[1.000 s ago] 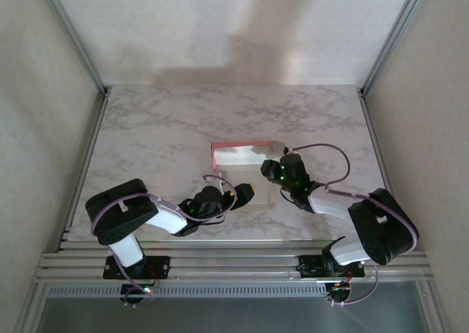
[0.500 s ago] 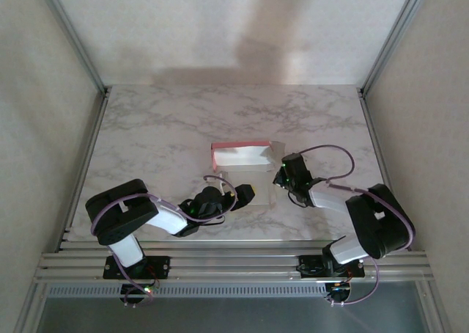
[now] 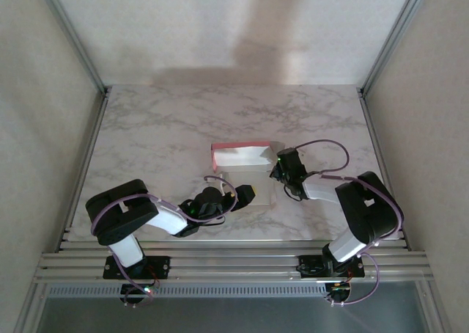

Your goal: Fold the paper box

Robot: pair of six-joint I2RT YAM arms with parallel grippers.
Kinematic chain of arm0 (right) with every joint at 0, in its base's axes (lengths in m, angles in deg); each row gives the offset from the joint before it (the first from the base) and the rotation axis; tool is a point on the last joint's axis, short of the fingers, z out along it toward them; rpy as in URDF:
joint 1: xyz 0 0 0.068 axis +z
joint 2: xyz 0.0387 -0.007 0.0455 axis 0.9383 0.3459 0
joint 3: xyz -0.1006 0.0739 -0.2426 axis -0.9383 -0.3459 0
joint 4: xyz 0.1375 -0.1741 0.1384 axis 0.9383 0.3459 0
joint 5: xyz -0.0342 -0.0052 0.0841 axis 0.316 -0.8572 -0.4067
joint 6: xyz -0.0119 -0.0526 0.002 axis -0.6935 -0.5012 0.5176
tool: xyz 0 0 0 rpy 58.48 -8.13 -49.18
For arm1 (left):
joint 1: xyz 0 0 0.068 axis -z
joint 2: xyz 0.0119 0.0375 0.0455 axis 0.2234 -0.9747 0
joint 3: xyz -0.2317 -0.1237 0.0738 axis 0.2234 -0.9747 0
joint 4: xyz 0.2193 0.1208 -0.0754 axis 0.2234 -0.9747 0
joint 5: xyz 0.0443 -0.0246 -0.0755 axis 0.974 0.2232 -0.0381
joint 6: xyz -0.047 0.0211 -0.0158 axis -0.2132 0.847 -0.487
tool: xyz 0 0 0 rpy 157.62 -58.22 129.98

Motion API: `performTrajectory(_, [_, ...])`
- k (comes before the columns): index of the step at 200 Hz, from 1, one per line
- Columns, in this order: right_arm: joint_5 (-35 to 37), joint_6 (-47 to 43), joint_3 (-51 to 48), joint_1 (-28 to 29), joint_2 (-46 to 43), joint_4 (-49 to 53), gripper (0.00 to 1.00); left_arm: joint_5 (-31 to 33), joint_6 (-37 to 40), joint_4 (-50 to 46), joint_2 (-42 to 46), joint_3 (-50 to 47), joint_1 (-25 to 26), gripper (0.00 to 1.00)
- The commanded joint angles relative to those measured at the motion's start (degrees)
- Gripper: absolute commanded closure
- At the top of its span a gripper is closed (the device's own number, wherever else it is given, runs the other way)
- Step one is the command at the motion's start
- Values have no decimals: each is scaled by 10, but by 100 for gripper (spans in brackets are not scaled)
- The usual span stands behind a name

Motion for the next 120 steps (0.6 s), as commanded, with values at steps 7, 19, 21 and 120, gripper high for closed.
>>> performTrajectory(7, [9,1,16,-2,14,-35,100,6,-7,-16,-16,-17,8,1])
performTrajectory(19, [-2,-2,13,-2,16,-52,100,6,-8,-16,-17,-17,8,1])
performTrajectory(21, [-4,-2,13,-2,16,-55,100,6,-8,-16,-17,-17,8,0])
performTrajectory(120, [-83,-12,5,1,38,-143,100,5,-9,-11,-22,-15,10,0])
